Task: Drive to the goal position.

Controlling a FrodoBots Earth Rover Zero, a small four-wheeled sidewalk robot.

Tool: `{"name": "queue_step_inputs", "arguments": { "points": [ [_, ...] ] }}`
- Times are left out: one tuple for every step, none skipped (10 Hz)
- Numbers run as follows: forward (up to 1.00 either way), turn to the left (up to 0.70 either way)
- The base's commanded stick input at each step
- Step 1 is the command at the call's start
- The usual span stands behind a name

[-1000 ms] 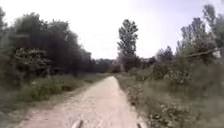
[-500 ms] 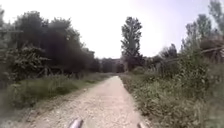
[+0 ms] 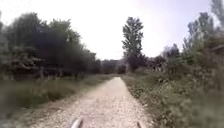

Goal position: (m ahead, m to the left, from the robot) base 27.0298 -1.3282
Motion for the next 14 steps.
{"name": "queue_step_inputs", "arguments": {
  "points": [
    [0.85,0.00],
    [0.85,0.00],
    [0.85,0.00],
    [0.85,0.00],
    [0.85,0.00],
    [0.85,0.00],
    [0.85,0.00],
    [0.85,0.00],
    [0.85,0.00],
    [0.85,0.00],
    [0.85,0.00],
    [0.85,0.00],
    [0.85,0.00],
    [0.85,0.00]
  ]
}}
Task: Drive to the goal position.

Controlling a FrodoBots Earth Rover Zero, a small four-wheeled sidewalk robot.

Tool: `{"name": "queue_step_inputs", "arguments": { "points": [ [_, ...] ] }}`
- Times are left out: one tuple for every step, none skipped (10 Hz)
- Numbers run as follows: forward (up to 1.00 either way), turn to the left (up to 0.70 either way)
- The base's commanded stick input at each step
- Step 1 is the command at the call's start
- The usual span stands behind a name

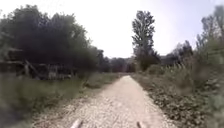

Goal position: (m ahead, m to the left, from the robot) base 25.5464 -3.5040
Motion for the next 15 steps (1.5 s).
{"name": "queue_step_inputs", "arguments": {
  "points": [
    [0.85,0.00],
    [0.85,0.00],
    [0.85,-0.05],
    [0.85,-0.34],
    [0.85,-0.34],
    [0.85,0.00],
    [0.85,0.00],
    [0.85,-0.29],
    [0.85,-0.31],
    [0.85,-0.34],
    [0.85,-0.16],
    [0.85,0.00],
    [0.85,0.00],
    [0.85,0.00],
    [0.85,0.00]
  ]
}}
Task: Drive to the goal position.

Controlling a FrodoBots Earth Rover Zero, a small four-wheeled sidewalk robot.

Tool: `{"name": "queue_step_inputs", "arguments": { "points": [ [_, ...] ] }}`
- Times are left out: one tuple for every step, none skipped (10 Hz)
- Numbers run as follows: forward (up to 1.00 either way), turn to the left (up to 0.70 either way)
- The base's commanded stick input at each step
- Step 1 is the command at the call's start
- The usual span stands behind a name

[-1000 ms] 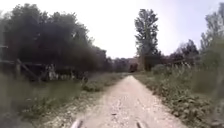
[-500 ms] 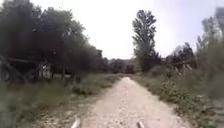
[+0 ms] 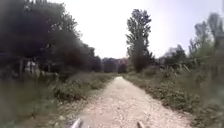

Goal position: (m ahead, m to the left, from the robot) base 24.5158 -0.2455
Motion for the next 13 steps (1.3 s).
{"name": "queue_step_inputs", "arguments": {
  "points": [
    [0.85,0.00],
    [0.85,0.00],
    [0.85,0.00],
    [0.85,-0.04],
    [0.85,-0.24],
    [0.85,-0.34],
    [0.85,-0.09],
    [0.85,0.00],
    [0.85,0.00],
    [0.85,-0.12],
    [0.85,-0.27],
    [0.85,-0.20],
    [0.85,0.00]
  ]
}}
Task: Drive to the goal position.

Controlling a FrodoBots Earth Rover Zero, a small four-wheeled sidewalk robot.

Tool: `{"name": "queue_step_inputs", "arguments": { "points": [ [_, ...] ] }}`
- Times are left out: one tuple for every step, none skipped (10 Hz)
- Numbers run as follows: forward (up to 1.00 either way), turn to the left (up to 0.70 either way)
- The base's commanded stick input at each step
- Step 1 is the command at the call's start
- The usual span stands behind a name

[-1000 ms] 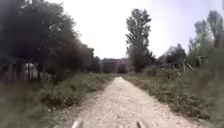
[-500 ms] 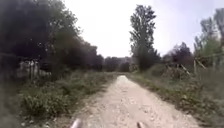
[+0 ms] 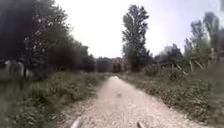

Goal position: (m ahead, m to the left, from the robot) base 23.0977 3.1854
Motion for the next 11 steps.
{"name": "queue_step_inputs", "arguments": {
  "points": [
    [0.85,-0.03],
    [0.85,-0.32],
    [0.85,-0.20],
    [0.85,0.00],
    [0.85,0.00],
    [0.85,0.00],
    [0.85,0.00],
    [0.85,0.00],
    [0.85,0.00],
    [0.85,0.00],
    [0.85,0.00]
  ]
}}
